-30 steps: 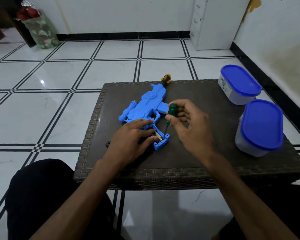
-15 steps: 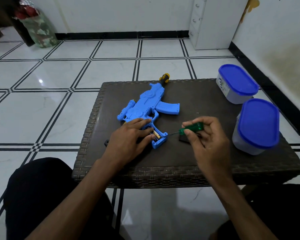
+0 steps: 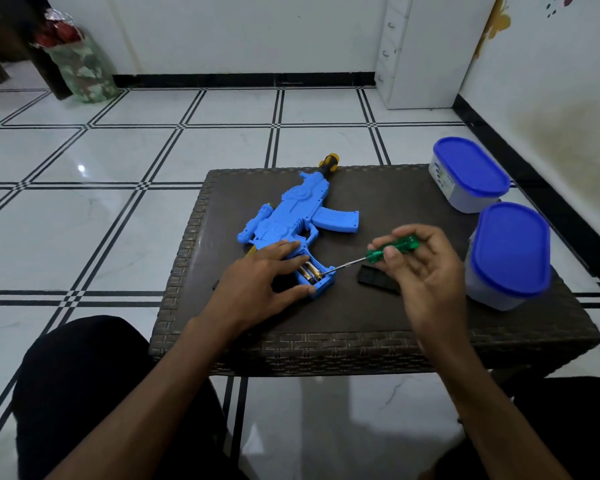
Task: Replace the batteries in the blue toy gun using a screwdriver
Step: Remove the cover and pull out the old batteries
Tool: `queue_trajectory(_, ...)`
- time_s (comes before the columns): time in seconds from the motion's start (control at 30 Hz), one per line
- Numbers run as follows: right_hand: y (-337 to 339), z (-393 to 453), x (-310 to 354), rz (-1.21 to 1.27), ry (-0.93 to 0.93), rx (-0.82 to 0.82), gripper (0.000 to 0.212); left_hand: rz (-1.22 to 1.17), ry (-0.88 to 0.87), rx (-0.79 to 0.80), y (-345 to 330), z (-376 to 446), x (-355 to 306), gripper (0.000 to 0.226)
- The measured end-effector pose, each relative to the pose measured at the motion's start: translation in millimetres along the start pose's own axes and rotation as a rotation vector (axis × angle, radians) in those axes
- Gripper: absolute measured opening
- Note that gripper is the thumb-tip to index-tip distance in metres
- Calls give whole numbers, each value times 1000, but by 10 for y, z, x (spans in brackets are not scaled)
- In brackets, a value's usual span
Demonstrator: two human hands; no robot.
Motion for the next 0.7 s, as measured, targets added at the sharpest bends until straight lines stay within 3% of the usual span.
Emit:
queue_trajectory(0.2,-274,154,143,-313,173,275,19,62,2,-26,40,15,-34,62)
queue_trajectory(0.43,-450,207,211,-436,268,390,25,93,-6,-75,44,16,-28,61)
queue_trajectory(0.53,-446,206,188,-425,252,372,24,107,-6,-64,38,26,-27,61)
queue_trajectory(0.7,-182,81,64,-300,169,175,28,122,0,-76,54,-6,-53,59)
Point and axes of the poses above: each hand's wrist, its own z-axis towards the middle knuckle, its own y-axis out of the back of the hand, x = y × z, the point moved 7 cm from there along z, towards the middle knuckle, and after that the axes turned 13 degrees about y, right-handed, at the moved point
